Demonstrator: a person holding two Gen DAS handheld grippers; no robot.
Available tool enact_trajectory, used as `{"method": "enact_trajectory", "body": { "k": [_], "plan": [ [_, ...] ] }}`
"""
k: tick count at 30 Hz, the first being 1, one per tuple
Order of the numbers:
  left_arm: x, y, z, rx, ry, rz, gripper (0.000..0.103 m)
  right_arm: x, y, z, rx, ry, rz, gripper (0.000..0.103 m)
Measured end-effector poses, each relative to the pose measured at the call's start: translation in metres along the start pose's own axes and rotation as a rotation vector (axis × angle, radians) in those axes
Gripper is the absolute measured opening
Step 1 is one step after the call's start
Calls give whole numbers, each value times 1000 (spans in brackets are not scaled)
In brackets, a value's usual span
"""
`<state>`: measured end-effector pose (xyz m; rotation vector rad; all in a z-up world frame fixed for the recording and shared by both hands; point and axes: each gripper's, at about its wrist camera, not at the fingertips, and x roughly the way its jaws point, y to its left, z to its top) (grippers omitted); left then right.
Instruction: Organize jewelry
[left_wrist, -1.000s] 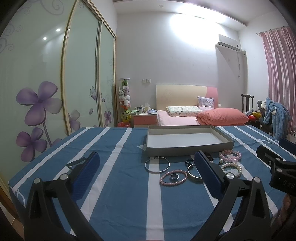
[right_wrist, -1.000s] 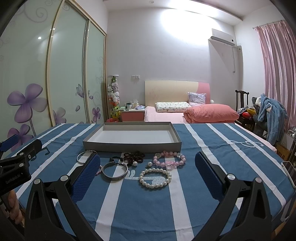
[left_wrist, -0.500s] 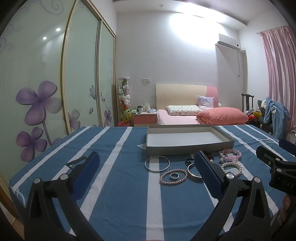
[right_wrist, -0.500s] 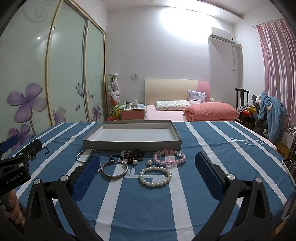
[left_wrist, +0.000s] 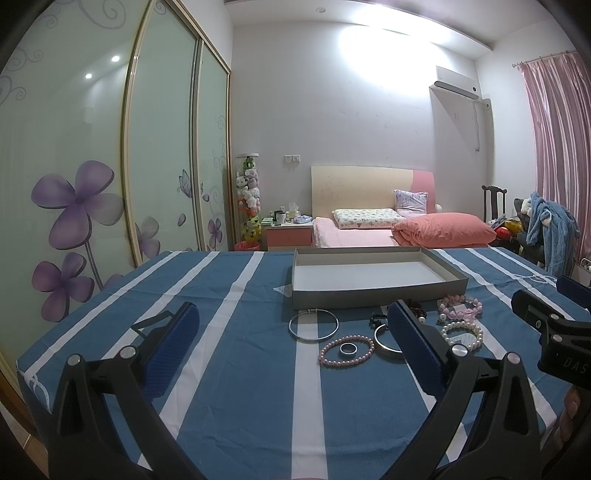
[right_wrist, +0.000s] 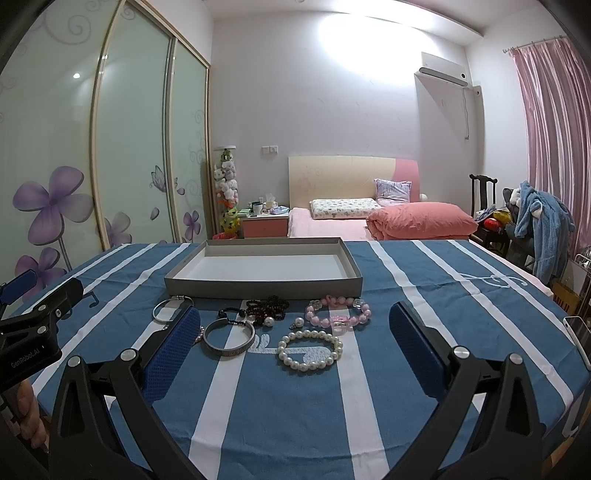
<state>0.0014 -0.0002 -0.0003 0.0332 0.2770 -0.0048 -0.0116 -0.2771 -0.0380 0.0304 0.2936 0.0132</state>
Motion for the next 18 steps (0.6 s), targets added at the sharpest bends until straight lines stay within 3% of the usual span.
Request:
{"method": "enact_trajectory", "body": {
  "k": [18],
  "plan": [
    [0, 0, 0, 0, 2, 0, 99, 1, 0, 0, 1, 4, 0, 101]
  ]
}}
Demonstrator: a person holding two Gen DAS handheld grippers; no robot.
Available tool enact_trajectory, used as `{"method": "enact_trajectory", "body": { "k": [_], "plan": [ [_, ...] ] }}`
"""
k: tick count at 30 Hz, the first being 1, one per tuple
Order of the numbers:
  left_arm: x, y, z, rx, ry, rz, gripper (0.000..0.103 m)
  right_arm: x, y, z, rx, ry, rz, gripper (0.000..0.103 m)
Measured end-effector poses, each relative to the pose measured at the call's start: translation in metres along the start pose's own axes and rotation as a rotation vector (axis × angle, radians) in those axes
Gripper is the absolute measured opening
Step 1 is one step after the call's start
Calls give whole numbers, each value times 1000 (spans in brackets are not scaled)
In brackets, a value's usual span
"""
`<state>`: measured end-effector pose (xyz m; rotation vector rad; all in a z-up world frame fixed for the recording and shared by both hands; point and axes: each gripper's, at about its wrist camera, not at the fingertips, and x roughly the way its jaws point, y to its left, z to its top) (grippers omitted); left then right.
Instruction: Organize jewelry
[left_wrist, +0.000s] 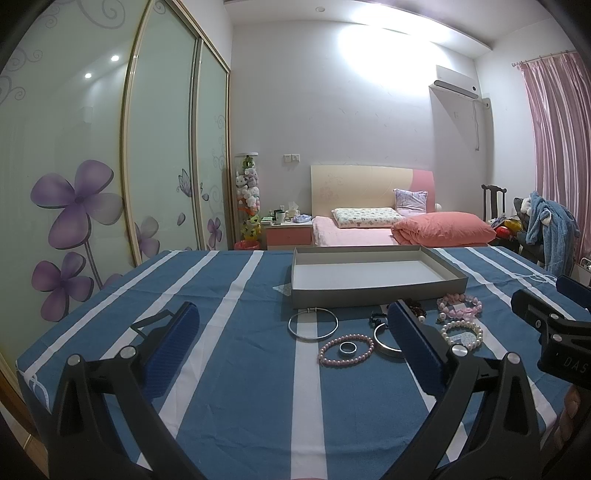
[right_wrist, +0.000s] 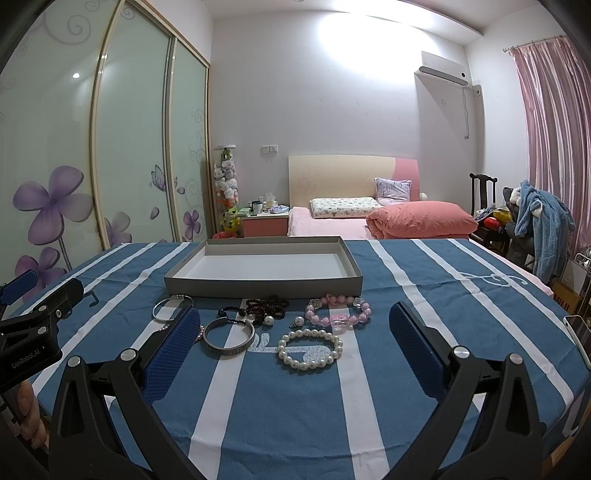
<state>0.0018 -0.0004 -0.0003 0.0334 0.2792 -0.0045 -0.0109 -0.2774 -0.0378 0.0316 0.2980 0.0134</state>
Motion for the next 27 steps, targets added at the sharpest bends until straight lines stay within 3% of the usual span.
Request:
{"method": "enact_trajectory", "body": {
  "k": [15, 19, 25, 26, 27],
  "plan": [
    [12, -4, -17, -4, 24, 7, 99, 6, -5, -7, 11, 26, -5, 101],
    [35, -2, -28, -14, 98, -4, 99, 18, -13, -11, 40, 90, -27, 101],
    [70, 7, -26, -39, 276, -55, 99, 50, -34, -10, 117, 243, -46, 101],
    [77, 7, -25, -40, 306, -60, 99, 56, -37, -10, 131, 268, -47, 100],
    [81, 8, -26, -41, 326, -64, 99, 61, -39, -9, 140, 287, -50, 92]
  ]
}}
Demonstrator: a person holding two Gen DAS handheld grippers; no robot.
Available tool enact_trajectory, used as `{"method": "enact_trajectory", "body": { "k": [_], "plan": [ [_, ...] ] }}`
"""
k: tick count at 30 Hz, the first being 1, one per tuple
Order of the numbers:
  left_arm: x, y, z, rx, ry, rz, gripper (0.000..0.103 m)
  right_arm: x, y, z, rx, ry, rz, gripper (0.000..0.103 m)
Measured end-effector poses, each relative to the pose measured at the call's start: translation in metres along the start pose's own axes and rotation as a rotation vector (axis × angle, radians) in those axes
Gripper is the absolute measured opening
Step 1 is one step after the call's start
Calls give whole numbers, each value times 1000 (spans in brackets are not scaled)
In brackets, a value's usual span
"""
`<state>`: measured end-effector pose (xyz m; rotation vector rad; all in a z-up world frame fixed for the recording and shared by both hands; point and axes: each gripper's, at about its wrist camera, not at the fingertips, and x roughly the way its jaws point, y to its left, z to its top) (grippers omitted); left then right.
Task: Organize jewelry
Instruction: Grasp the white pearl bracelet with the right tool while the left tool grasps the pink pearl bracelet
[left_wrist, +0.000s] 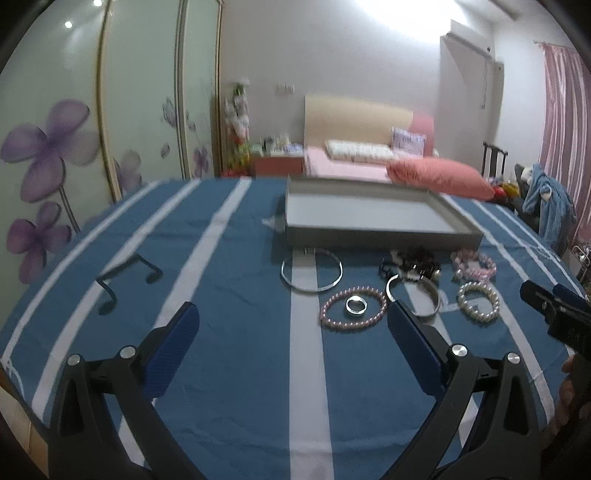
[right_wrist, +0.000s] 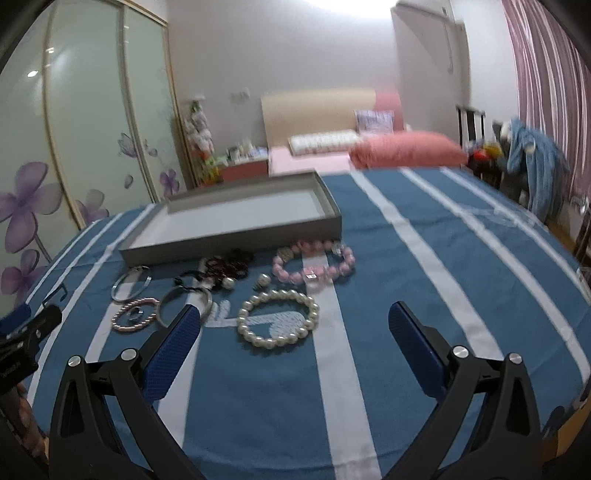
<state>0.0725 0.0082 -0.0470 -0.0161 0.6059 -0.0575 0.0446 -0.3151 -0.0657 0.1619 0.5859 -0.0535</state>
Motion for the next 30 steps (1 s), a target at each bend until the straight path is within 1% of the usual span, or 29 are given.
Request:
{"method": "enact_trajectory", "body": {
  "k": [1, 2, 3, 4, 6, 7, 10, 12, 13, 14, 15, 16, 18, 19, 21, 22, 23, 25, 26, 27, 28, 30],
  "plan": [
    [6, 1, 1, -1, 27, -6, 99, 6, -2, 2, 8, 23, -6, 81],
    [12, 2, 2, -2, 54, -12, 99, 13, -5, 5, 16, 59, -12, 76],
    [19, 2, 5, -1, 75, -18, 99, 20, -7, 6, 24, 96, -11, 67],
    [23, 2, 6, 0, 92, -24, 99, 27, -8, 8, 36, 134, -6, 62],
    [31, 1, 6, 10, 125, -40, 99, 38, -10, 9, 50, 184, 4, 55],
    [34, 0, 6, 18, 135, -42, 99, 44, -11, 8, 55, 215, 8, 54],
    [42, -6, 7, 49, 159, -44, 99, 53, -10, 9, 47, 247, 1, 52],
    [48, -9, 9, 58, 174, -55, 90, 55, -6, 10, 30, 256, -8, 49],
    [52, -11, 10, 60, 188, -62, 89, 56, -5, 10, 21, 260, -17, 46],
    [55, -12, 11, 58, 195, -65, 84, 60, -5, 12, 18, 261, -22, 44],
    [58, -12, 11, 53, 208, -74, 78, 62, -5, 12, 13, 269, -31, 40],
    [62, -12, 12, 47, 222, -83, 75, 63, -4, 11, 7, 278, -38, 38],
    [69, -12, 14, 39, 245, -89, 65, 64, 0, 10, -14, 274, -54, 36],
    [71, -11, 14, 37, 254, -91, 63, 64, 4, 10, -30, 270, -63, 36],
    [77, -11, 13, 37, 274, -97, 53, 62, 7, 8, -42, 270, -69, 36],
    [79, -12, 13, 39, 284, -98, 51, 61, 7, 8, -42, 270, -69, 36],
    [82, -12, 12, 40, 296, -100, 46, 61, 8, 8, -42, 270, -68, 36],
    [83, -11, 11, 31, 299, -109, 43, 60, 9, 8, -42, 270, -68, 36],
    [84, -11, 12, 29, 301, -108, 39, 61, 8, 8, -42, 270, -68, 36],
    [85, -11, 13, 26, 307, -104, 32, 60, 8, 8, -42, 271, -68, 35],
    [86, -10, 14, 27, 307, -88, 28, 61, 9, 8, -45, 271, -72, 31],
    [87, -9, 14, 24, 310, -89, 17, 59, 10, 7, -51, 271, -77, 26]
  ]
}}
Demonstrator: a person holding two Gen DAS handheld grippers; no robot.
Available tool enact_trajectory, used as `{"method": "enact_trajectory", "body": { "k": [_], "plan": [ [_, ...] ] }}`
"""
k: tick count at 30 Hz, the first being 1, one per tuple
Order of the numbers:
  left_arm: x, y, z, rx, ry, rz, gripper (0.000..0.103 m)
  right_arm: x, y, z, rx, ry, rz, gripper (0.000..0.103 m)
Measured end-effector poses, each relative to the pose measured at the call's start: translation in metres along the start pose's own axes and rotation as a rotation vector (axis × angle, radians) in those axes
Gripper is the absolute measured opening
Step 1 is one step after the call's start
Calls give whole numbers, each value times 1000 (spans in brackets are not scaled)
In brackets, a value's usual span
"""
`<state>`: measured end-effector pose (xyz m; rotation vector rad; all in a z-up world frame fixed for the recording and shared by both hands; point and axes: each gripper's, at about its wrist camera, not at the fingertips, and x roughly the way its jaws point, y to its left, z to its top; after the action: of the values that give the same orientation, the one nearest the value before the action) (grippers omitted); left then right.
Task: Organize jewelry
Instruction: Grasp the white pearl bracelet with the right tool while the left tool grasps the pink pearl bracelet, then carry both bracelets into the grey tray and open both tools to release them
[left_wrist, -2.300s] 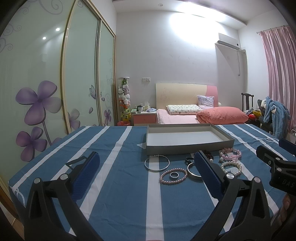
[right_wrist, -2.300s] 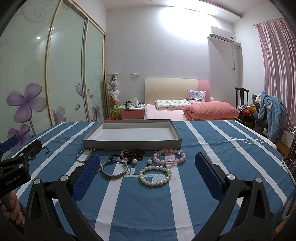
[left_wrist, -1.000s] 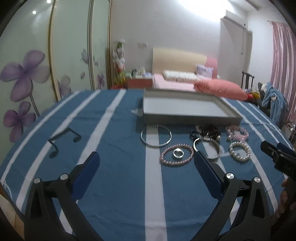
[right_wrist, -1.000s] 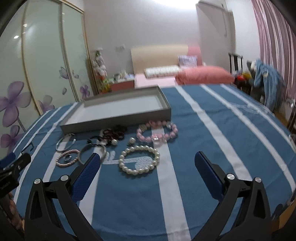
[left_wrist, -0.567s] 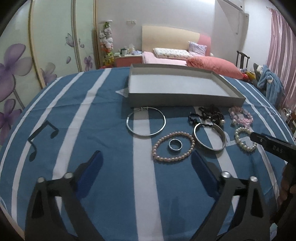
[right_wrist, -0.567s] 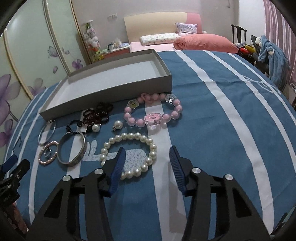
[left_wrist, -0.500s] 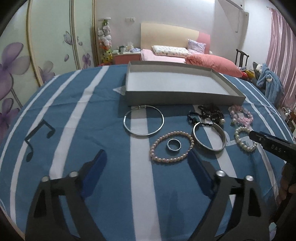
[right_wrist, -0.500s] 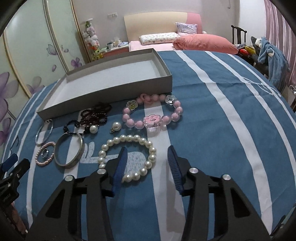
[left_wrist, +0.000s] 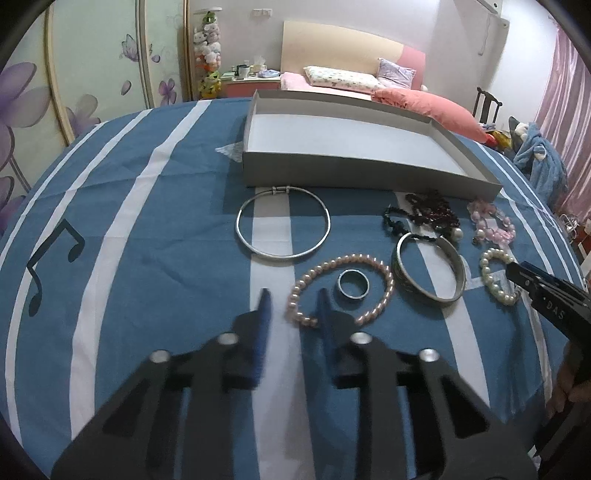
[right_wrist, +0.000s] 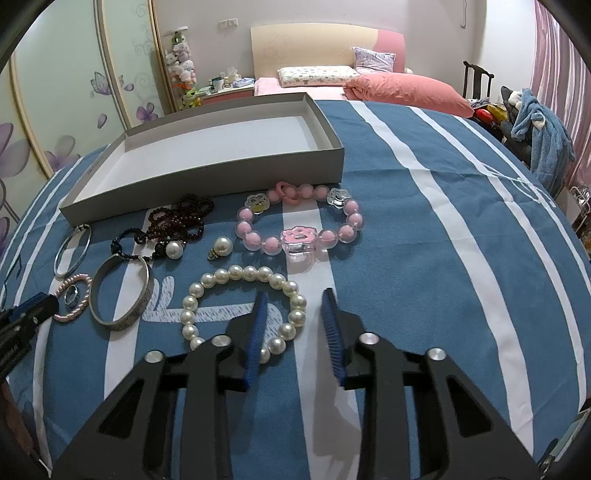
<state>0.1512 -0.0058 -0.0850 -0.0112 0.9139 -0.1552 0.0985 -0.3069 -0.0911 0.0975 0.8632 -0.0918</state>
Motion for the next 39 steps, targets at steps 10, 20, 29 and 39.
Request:
{"method": "enact_trajectory", "body": {
  "k": [10, 20, 29, 39],
  "plan": [
    [0, -6, -3, 27, -2, 16, 16, 0, -3, 1, -5, 0, 12, 21],
    [-3, -2, -1, 22, -10, -1, 7, 2, -3, 6, 11, 5, 123, 10],
    [-29, -14, 13, 51, -129, -65, 6, -40, 13, 19, -9, -171, 243, 10],
    [-58, -36, 15, 98, -266, -112, 6, -66, 22, 22, -17, -284, 322, 10]
  ]
}}
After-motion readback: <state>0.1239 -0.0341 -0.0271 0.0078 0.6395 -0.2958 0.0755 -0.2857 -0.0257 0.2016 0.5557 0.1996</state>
